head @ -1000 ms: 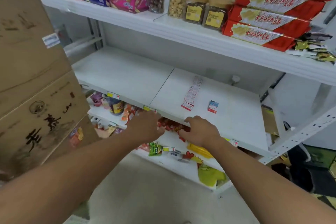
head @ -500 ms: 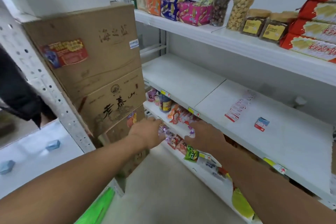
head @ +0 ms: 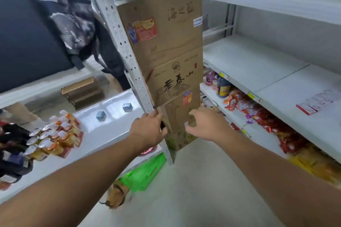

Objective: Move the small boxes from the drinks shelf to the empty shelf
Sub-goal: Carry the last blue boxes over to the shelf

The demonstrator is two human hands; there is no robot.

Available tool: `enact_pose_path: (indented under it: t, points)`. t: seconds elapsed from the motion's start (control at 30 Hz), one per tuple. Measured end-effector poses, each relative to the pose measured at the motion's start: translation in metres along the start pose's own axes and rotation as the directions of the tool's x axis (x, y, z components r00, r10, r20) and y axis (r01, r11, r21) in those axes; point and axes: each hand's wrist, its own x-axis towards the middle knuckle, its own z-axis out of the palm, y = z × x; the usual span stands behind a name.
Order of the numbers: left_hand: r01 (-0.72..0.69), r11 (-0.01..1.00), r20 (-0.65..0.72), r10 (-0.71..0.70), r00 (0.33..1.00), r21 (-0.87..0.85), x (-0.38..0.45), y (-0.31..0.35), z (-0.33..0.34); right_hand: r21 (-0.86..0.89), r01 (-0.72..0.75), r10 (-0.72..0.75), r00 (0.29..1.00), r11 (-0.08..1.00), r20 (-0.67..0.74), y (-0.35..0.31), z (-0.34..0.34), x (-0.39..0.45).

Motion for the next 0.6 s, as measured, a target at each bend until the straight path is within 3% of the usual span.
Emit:
enact_pose_path:
  t: [0.3, 0.6]
  points:
    - [0.180, 0.980, 0.024, -0.179, 0.984, -0.078, -0.059, -0.133, 0.027, -0.120, 0.118, -0.109, 0.991, 0.986, 0.079, -0.130, 0.034, 0.024]
    - [0.259, 0.959, 0.078, -0.251, 0.965, -0.115, -0.093, -0.263, 0.062, -0.166, 0.163, -0.133, 0.975, 0.973, 0.179, -0.258, 0.084, 0.055]
